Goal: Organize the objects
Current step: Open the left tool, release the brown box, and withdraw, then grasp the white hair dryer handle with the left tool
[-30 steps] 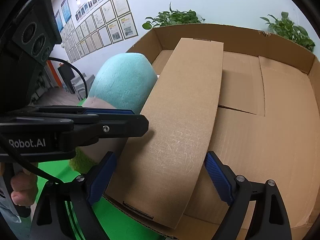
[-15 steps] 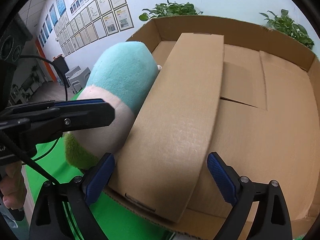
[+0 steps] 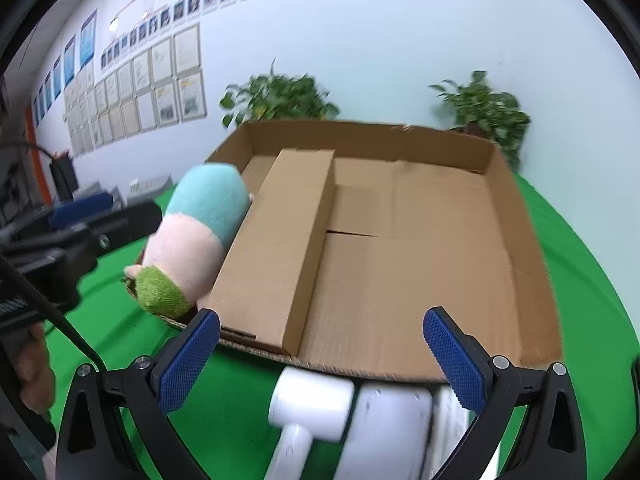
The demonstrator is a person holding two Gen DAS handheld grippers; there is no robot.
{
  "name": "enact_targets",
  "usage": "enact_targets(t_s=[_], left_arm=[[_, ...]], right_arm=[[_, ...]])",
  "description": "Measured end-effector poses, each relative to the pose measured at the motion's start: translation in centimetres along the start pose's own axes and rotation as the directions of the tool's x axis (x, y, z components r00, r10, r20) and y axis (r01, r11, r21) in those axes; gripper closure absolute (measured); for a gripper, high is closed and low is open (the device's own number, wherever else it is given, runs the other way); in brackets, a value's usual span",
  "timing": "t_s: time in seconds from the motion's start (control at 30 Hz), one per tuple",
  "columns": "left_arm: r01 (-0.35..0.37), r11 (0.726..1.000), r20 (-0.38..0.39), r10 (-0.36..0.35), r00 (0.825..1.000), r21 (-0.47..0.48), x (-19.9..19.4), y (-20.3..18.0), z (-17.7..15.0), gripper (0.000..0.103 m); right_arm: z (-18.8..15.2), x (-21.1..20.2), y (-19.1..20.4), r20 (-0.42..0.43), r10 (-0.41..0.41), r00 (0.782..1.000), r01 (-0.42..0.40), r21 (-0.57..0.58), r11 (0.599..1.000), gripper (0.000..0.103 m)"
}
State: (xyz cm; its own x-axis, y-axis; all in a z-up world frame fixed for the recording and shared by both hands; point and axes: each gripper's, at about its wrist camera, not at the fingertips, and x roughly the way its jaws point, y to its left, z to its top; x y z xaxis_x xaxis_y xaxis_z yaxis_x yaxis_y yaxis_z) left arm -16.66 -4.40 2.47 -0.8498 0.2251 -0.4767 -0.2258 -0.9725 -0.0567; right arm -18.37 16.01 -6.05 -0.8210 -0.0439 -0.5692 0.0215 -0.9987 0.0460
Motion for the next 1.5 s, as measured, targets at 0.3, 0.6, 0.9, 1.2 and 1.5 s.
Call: enact_targets(t_s=[0.3, 0.6, 0.9, 1.2, 1.5], left_arm=[[-0.008, 1.000, -0.008, 0.008, 1.000, -0.025, -2.0, -1.2, -1.5, 0.018], [-0.013, 1.000, -0.006, 0.013, 1.000, -0.010, -2.8, -2.7, -2.6, 0.018], [0.041, 0.999, -0.035, -0.041, 0.999, -0.017, -2.5, -2.8, -3.1, 0.018], [0.055, 0.998, -0.016, -0.055, 0.998, -0.034, -2.4, -2.7, -3.5, 0.033], [0.156, 0.982, -0.150, -0.171, 0.974, -0.104, 0.1, -2.3, -4.7, 0.010]], right_arm=[[-2.3, -5.4, -1.4, 0.011, -0.042, 0.999, 0.042, 0.059, 0.997, 0.001], [-3.4, -6.0, -1.7, 0.000, -0.039, 0.999, 0.039, 0.062, 0.997, 0.002], [-4.0, -5.3, -1.9, -0.017, -0.059, 0.998, 0.060, 0.042, 0.997, 0.043], [-4.8, -5.0, -2.7, -0.050, -0.022, 0.999, 0.026, 0.069, 0.997, 0.054], [-6.4, -5.8, -3.2, -0.027, 0.108, 0.994, -0.106, 0.070, 0.992, 0.001]])
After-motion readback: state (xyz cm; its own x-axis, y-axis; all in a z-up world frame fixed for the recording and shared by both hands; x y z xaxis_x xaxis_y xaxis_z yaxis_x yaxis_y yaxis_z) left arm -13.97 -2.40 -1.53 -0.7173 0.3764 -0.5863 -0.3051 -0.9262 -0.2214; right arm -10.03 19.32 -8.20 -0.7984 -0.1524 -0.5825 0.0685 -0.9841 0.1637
